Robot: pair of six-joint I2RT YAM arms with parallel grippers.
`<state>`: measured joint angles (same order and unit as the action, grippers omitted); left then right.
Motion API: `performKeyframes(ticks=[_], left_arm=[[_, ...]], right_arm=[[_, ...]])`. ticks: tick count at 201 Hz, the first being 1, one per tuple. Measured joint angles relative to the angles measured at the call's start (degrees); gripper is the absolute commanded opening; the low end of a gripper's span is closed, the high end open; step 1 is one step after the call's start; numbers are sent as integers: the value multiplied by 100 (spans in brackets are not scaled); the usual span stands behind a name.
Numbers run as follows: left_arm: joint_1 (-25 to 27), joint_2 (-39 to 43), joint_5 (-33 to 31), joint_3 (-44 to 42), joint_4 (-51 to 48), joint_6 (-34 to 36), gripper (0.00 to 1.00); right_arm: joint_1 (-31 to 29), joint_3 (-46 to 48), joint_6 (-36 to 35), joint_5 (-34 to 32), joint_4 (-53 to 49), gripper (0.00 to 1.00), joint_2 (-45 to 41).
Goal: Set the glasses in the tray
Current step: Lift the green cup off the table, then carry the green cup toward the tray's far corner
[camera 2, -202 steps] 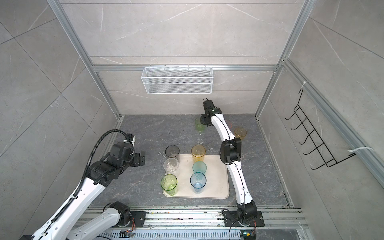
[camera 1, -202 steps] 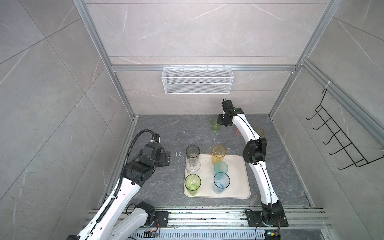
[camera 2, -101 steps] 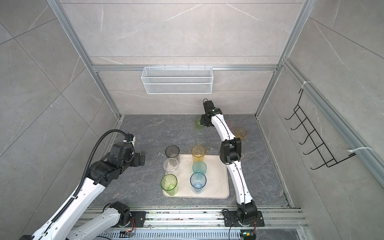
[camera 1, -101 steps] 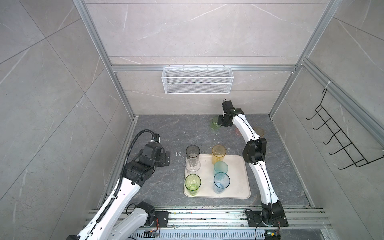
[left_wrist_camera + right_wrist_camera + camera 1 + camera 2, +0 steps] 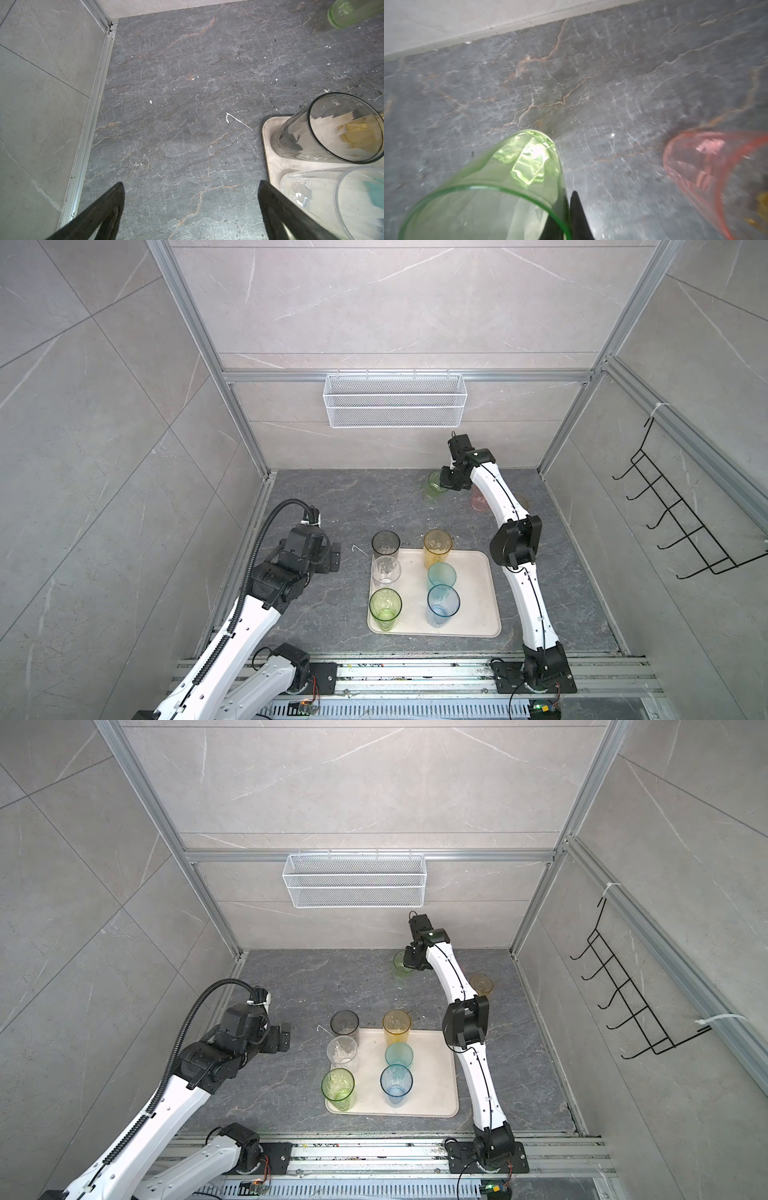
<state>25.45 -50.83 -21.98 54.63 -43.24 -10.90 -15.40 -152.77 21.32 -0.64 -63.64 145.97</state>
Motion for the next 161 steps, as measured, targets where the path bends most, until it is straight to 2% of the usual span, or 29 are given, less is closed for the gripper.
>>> performKeyframes(ticks=[28,107,161], left_arm=[[0,0,4,0,0,0,100],[0,55,118,0,-2,0,100],[0,98,199,0,-2,-2,100]], right_arm=[[0,841,-61,-20,28,0,-811],[0,4048,-160,-151,699,0,-3077],[0,5602,-192,-345,955,0,-4723]])
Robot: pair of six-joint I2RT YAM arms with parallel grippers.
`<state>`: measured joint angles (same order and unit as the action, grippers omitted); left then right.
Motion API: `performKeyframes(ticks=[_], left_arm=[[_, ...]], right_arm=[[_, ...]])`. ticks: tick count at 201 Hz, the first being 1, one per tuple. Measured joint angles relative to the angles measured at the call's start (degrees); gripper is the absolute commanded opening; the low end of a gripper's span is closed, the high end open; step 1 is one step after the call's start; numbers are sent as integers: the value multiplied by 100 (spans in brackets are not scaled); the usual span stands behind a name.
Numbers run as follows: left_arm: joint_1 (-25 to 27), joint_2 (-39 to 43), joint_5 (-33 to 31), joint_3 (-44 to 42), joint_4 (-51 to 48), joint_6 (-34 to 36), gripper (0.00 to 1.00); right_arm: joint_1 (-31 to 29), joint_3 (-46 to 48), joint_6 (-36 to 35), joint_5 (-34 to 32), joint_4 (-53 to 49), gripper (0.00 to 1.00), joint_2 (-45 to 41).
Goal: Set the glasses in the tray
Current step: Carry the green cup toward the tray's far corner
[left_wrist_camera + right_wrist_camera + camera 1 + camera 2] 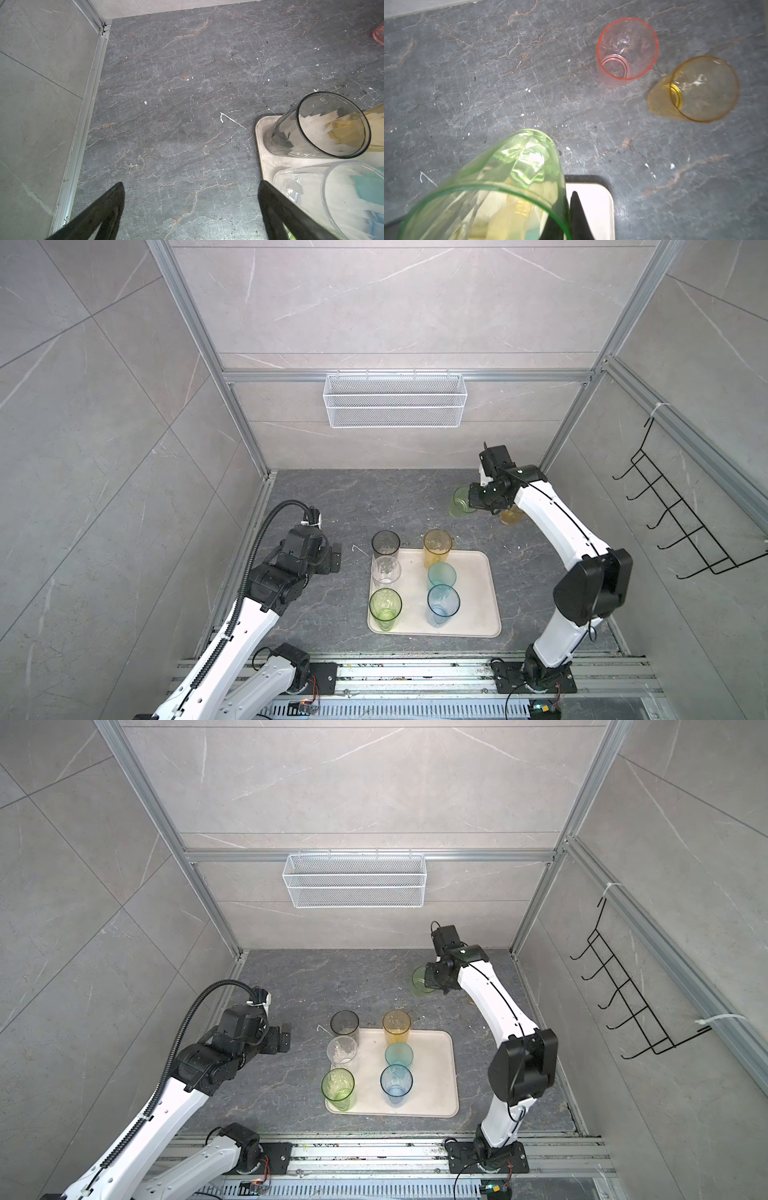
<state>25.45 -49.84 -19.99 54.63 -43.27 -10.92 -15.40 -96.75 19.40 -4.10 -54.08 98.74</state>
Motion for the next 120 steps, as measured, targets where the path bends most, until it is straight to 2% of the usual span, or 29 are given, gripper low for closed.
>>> performKeyframes(ticks=[45,120], left_arm=[[0,109,66,0,2,-4,100],[0,179,131,-2,2,-20,100]], right_arm=[[0,1215,9,-7,50,0,-968],[-83,2452,157,50,125,0,-1716]])
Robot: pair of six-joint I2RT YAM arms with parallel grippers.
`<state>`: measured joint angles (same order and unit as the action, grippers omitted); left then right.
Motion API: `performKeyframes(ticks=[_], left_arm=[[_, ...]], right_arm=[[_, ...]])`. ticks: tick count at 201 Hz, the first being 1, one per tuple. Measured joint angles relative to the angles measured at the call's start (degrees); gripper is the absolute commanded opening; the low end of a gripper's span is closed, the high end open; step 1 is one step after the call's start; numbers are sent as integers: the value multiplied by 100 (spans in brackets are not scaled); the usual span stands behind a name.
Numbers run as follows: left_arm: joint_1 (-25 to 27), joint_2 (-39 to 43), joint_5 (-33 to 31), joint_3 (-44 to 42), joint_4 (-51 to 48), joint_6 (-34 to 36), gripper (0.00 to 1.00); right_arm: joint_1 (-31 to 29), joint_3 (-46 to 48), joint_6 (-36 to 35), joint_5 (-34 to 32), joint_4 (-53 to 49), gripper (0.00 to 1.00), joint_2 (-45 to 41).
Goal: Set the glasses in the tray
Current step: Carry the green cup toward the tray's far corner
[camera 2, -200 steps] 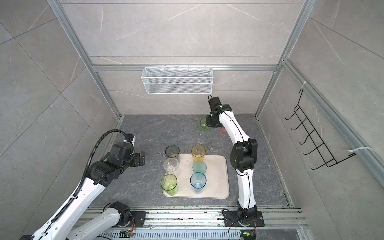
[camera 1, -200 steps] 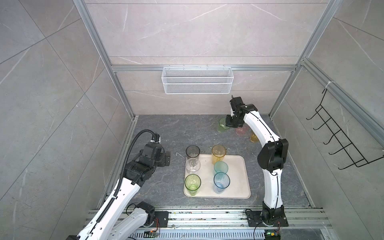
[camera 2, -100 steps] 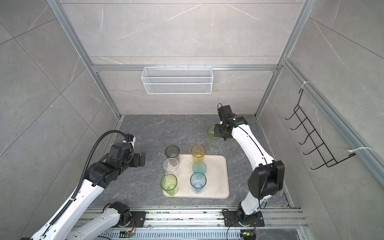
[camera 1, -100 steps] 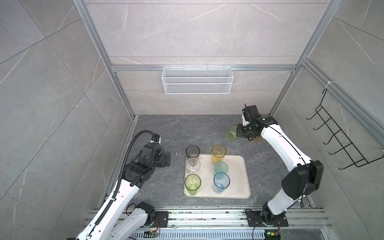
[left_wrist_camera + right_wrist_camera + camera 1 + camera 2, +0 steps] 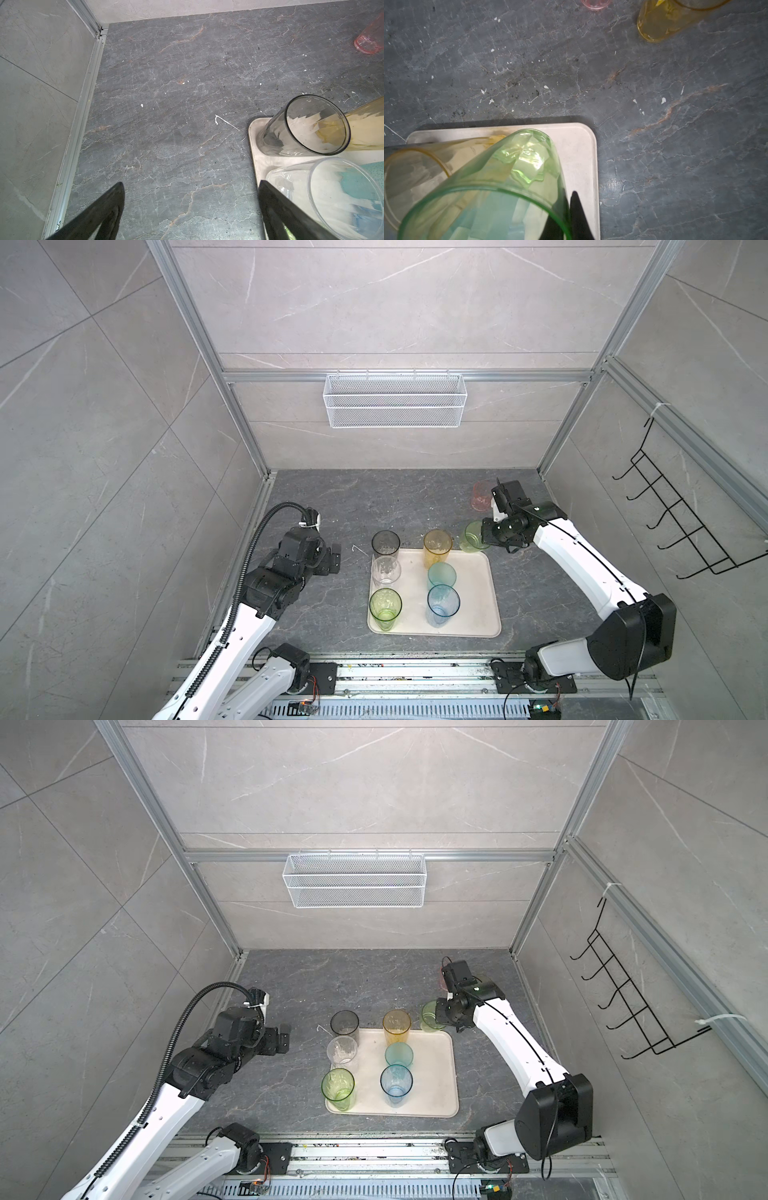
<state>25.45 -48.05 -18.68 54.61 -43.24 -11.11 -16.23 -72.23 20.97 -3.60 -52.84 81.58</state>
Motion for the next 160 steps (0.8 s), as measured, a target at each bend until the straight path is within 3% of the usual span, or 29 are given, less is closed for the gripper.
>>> performKeyframes(ticks=[88,160], left_arm=[[0,28,105,0,0,-2,100],[0,22,122,0,0,-2,100]], right_arm=[[-129,905,131,-221,131,0,-70],[-129,975,173,-240,435,0,94]])
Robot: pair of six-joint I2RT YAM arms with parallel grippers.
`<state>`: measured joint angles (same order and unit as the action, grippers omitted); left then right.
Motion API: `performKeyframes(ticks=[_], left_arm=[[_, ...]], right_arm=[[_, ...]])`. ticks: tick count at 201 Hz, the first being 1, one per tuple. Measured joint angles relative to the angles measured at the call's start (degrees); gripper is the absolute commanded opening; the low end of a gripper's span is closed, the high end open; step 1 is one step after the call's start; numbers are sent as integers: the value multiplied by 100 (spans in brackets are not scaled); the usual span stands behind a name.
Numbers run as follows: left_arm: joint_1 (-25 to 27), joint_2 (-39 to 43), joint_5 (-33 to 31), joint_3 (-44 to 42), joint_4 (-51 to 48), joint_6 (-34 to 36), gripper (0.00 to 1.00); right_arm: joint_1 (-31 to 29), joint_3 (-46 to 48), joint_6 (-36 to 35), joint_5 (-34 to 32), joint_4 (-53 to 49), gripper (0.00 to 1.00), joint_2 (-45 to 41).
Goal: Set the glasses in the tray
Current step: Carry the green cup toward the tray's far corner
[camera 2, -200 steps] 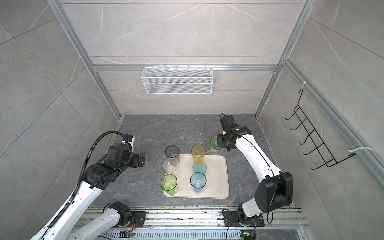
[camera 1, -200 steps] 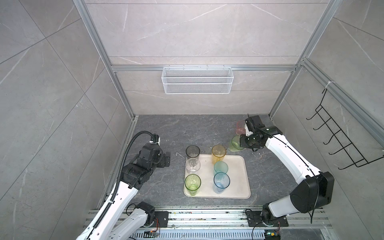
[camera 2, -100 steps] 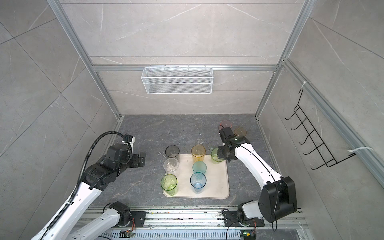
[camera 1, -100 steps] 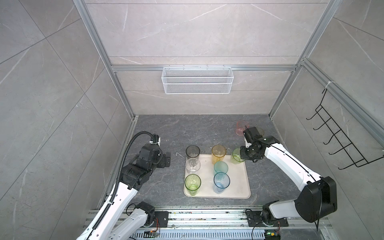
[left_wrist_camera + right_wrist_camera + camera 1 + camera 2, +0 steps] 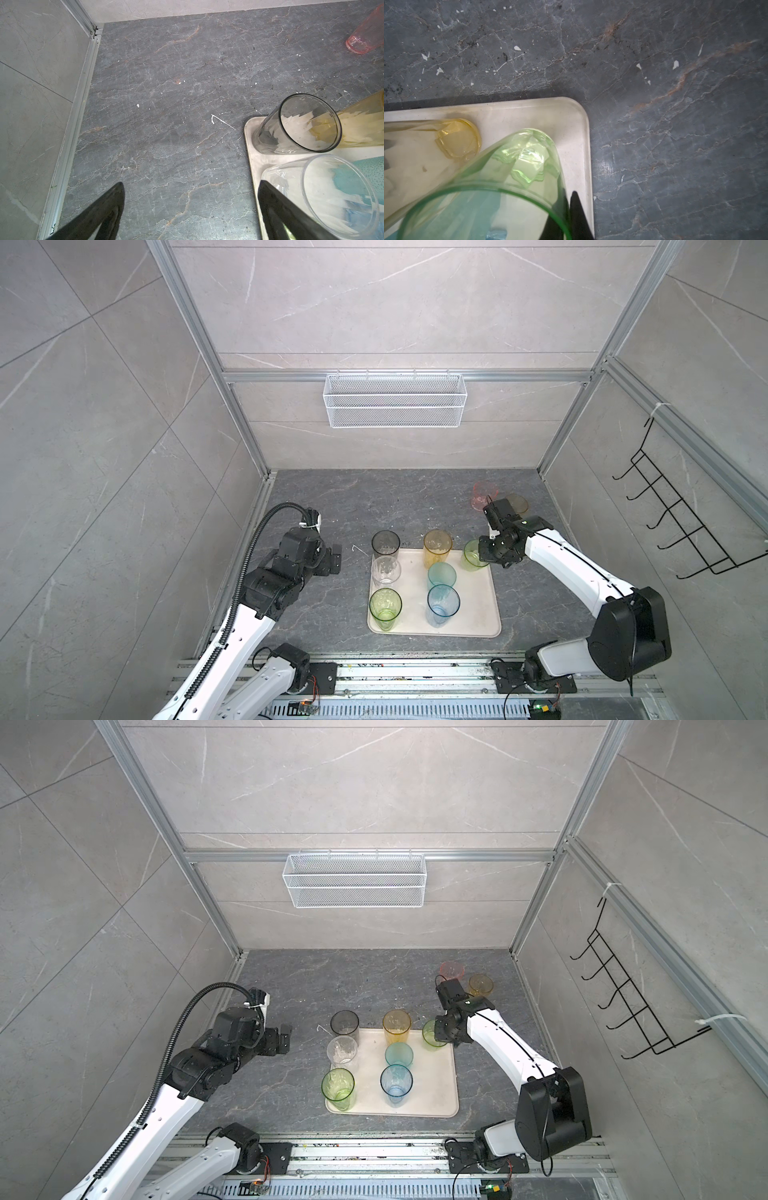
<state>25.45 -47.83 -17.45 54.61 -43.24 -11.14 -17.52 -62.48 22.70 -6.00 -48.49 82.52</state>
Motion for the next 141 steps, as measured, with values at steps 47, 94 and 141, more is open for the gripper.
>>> performKeyframes(ticks=[47,94,141], left_arm=[[0,-26,0,0,0,0,100],[0,-52,0,0,0,0,100],[0,-90,0,0,0,0,100]], right_arm=[[0,2,0,-50,111,0,208],[0,4,0,-103,195,0,407],[2,4,0,-138,210,0,522]])
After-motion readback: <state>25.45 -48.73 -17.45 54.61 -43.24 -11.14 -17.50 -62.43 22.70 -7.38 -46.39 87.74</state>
